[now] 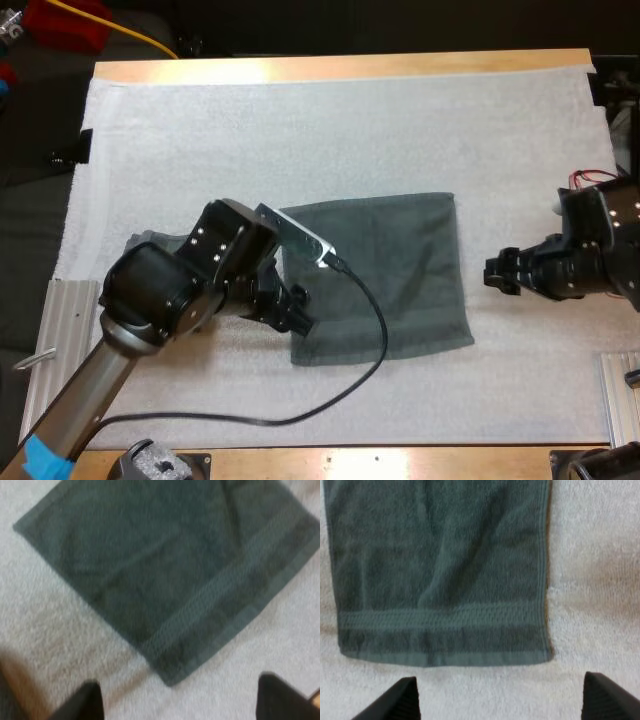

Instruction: Pick towel from pile, fold and stack

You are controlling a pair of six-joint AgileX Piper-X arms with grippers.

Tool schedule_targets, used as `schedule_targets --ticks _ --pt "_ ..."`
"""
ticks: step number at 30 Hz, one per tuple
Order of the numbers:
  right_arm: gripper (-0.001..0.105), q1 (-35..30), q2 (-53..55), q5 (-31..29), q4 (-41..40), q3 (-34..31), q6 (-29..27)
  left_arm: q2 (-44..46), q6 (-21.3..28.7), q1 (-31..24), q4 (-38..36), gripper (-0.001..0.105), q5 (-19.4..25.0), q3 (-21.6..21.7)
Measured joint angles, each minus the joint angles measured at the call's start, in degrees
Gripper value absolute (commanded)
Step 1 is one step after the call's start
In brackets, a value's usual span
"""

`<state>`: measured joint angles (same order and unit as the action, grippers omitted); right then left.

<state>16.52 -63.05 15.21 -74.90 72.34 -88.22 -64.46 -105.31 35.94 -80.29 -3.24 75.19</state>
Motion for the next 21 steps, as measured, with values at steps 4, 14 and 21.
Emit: schedule_targets --ticks 4,14,21 --pt "0.065 0.0 2.6 0.0 -0.9 0.0 0.0 2.2 -1.9 0.2 -1.6 0.060 0.4 0.0" --pt "0.065 0.0 7.3 2.3 -3.2 -2.5 0.0 8.2 -4.7 0.2 -3.6 0.060 0.7 0.0" --pt "0.065 0.0 11.9 2.8 -2.6 -11.8 0.4 11.0 -6.6 0.2 -5.2 0.060 0.7 -0.6"
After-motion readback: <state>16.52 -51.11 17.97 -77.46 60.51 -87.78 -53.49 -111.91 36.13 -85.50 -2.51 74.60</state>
